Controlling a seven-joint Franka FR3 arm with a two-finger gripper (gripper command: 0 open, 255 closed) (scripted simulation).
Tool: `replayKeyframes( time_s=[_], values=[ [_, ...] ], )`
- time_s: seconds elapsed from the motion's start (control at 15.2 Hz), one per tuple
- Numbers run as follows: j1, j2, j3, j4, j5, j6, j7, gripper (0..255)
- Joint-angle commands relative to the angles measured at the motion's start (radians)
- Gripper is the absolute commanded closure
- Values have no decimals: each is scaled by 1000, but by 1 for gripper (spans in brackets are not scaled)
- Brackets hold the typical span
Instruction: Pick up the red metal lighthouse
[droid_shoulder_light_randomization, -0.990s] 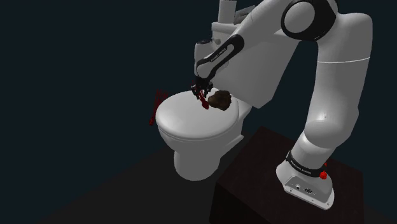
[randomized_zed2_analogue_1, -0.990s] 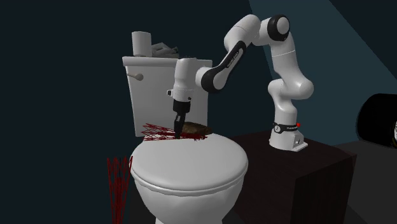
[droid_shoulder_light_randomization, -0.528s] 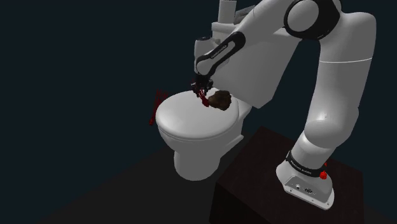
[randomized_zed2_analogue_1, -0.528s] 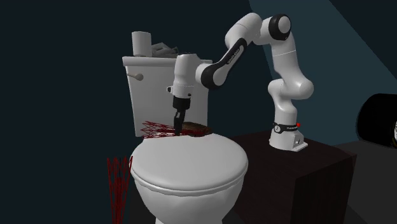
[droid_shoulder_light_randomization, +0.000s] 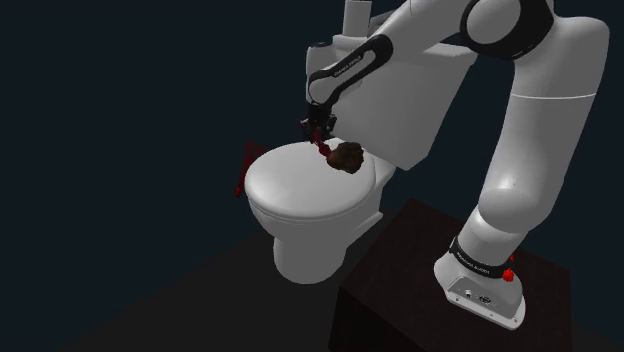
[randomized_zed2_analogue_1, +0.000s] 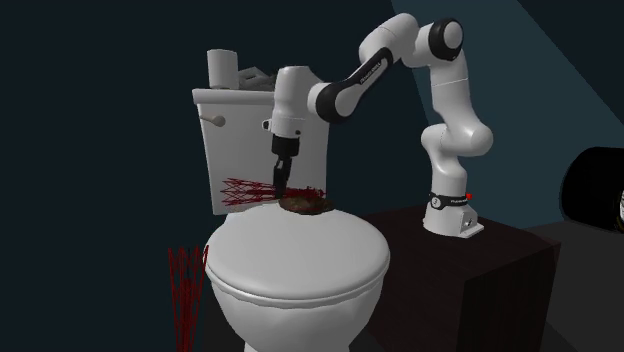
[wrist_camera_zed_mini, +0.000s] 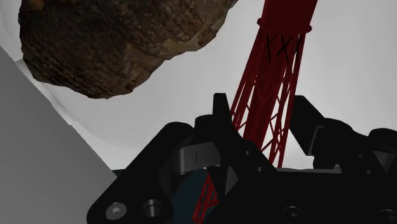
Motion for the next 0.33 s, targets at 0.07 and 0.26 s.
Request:
replayKeyframes(
  time_s=[0.07, 0.26],
  values=[
    [-1, -17, 2, 18, 6, -35, -8, 255],
    [-1, -25, 2, 24, 8, -48, -10, 255]
  ],
)
